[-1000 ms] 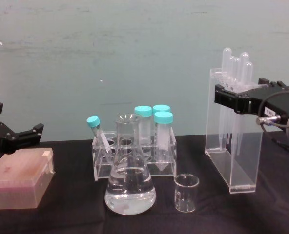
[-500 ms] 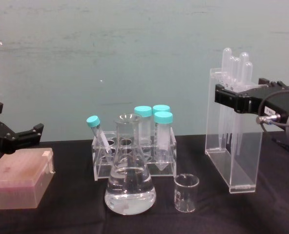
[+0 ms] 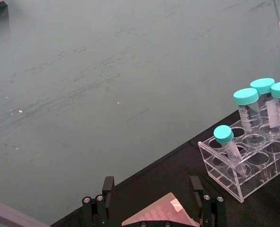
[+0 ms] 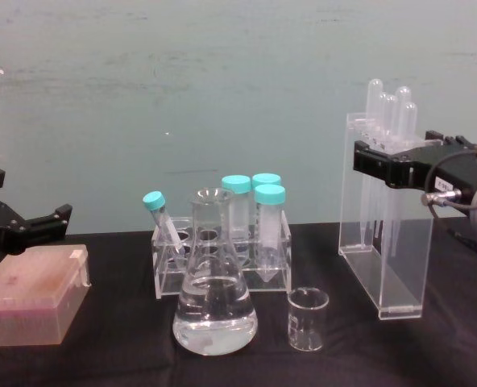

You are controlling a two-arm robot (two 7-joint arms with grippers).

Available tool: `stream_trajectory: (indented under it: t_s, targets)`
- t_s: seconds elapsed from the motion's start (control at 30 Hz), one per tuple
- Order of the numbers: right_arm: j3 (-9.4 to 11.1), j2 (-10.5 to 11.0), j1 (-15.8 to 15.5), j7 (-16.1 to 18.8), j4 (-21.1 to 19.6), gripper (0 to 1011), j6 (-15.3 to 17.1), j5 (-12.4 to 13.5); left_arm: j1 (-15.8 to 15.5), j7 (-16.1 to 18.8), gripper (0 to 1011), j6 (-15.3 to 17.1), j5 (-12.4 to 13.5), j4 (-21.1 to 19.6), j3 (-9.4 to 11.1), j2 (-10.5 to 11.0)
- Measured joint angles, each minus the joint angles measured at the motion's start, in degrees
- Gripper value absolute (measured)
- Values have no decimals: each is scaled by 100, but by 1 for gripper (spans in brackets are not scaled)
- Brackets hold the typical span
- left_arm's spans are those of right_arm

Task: Place the experimental apparatus aside using one hand.

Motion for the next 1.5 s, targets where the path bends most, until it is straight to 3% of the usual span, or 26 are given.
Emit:
stream_trajectory:
  t_s: [1.5]
  targets:
    - [-9,13,11,25,4,997,-6,5,0,0,1000,0,0,0,0,0]
